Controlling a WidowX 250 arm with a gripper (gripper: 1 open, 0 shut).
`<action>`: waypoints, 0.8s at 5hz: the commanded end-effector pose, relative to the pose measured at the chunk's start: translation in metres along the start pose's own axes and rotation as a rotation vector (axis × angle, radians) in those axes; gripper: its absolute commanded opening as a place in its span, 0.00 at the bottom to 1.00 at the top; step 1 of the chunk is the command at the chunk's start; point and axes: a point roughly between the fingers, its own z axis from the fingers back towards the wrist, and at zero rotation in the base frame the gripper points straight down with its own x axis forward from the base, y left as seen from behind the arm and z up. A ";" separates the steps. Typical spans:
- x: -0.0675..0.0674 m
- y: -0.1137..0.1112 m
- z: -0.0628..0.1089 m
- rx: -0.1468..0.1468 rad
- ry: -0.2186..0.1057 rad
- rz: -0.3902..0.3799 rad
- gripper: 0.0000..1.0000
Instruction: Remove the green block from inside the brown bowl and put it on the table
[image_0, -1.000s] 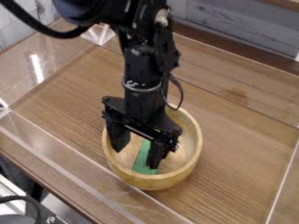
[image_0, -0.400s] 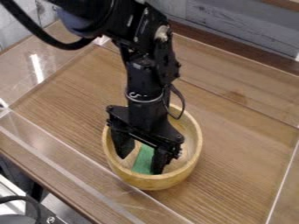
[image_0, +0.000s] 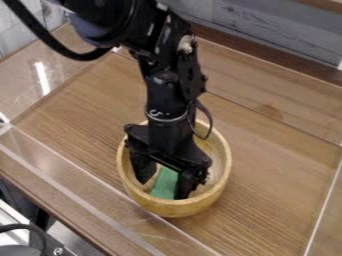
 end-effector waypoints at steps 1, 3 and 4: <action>0.005 0.001 0.001 -0.006 -0.026 0.005 1.00; 0.003 -0.001 0.001 -0.017 -0.011 0.013 0.00; 0.001 -0.002 0.005 -0.022 0.003 0.015 0.00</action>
